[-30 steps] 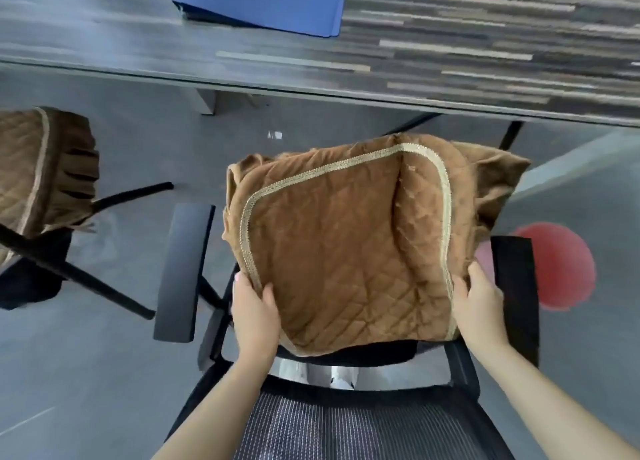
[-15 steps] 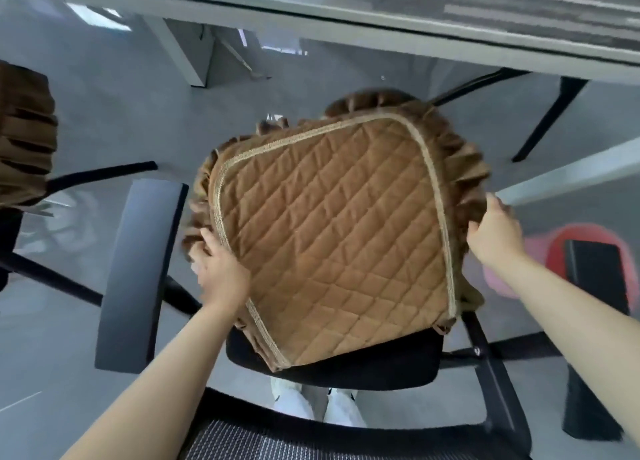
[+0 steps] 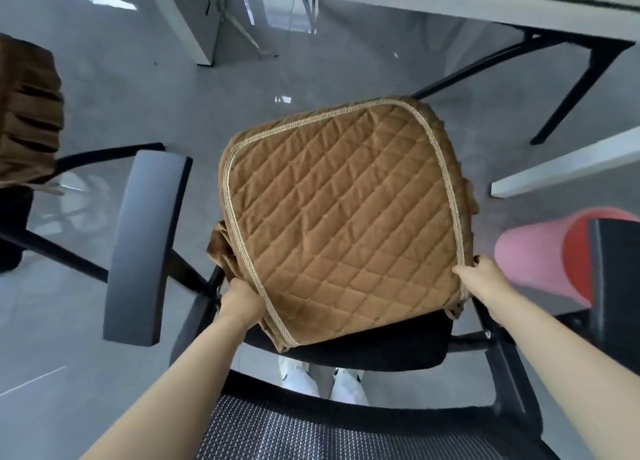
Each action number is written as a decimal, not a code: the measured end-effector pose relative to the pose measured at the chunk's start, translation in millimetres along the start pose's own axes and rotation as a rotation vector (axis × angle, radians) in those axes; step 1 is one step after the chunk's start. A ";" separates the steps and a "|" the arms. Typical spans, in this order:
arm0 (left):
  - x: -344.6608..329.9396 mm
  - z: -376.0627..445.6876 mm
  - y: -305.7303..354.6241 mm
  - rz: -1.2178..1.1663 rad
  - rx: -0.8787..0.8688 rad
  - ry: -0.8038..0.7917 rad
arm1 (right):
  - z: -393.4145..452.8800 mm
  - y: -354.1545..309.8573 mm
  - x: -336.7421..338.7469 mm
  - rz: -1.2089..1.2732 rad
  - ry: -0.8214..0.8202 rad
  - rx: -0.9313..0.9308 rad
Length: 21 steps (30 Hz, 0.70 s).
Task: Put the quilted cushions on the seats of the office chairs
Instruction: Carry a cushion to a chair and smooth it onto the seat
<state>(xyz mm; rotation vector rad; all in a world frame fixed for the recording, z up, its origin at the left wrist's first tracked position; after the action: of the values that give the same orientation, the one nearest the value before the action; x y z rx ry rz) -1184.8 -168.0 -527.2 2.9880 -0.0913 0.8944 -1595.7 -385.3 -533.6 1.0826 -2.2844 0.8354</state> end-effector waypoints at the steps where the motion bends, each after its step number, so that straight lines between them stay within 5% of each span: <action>1: 0.7 0.9 -1.5 -0.074 0.021 -0.013 | -1.6 -3.9 2.5 -0.036 0.009 0.037; 8: 0.6 7.7 1.7 -0.279 -0.019 -0.066 | -16.1 -15.8 19.5 -0.111 0.106 0.200; 13: 44.3 -28.7 13.6 -0.270 -0.119 0.280 | -53.1 -29.2 33.6 -0.047 0.213 0.325; 15: 50.5 -34.9 18.2 -0.148 -0.147 0.361 | -62.7 -25.1 31.1 -0.136 0.227 0.320; 18: 26.2 -28.6 12.5 0.309 -0.087 0.246 | -63.7 -4.6 8.4 -0.368 0.058 0.194; 21: 12.1 -38.3 28.7 0.431 -0.163 0.257 | -63.1 -13.5 -1.1 -0.423 0.003 0.199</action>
<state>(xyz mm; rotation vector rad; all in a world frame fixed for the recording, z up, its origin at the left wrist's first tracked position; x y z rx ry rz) -1197.4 -195.8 -488.5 2.7151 -0.7830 1.2282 -1574.5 -347.5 -485.6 1.5788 -1.8929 0.8945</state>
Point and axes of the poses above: each hand's wrist, its own z-axis towards the middle knuckle, its own x-axis out of the back of the hand, y = z × x, the point moved 10 cm from there along z, towards the middle knuckle, and after that the axes turned 9 degrees about x, right-handed, at the moved point
